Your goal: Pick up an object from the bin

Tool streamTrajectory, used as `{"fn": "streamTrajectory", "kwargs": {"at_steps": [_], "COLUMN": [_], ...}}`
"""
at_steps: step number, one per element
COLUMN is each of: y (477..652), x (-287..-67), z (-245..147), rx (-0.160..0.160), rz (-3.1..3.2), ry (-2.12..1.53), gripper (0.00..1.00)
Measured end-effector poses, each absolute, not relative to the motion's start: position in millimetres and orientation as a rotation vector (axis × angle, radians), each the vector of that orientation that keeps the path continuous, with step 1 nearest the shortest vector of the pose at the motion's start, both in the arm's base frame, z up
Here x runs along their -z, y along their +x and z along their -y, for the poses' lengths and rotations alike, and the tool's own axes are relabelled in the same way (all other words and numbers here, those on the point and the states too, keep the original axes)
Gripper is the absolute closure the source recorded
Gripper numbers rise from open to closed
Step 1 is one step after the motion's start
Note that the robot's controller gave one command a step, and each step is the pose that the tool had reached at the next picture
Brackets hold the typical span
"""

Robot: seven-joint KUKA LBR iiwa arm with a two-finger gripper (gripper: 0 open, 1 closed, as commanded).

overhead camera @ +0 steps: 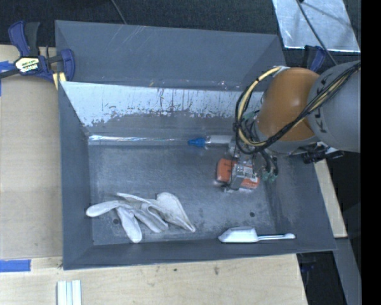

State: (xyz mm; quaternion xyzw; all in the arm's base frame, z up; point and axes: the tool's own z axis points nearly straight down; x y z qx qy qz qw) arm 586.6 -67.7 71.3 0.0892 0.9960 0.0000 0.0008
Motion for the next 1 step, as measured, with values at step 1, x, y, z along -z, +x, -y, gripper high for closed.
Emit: {"fn": "streamTrajectory", "kwargs": {"at_steps": [1], "y": [578.7], "x": [-213.3], "z": [52.4], "rx": [-0.001], "rz": [-3.122], "ry": [0.304], "gripper": [1.00]}}
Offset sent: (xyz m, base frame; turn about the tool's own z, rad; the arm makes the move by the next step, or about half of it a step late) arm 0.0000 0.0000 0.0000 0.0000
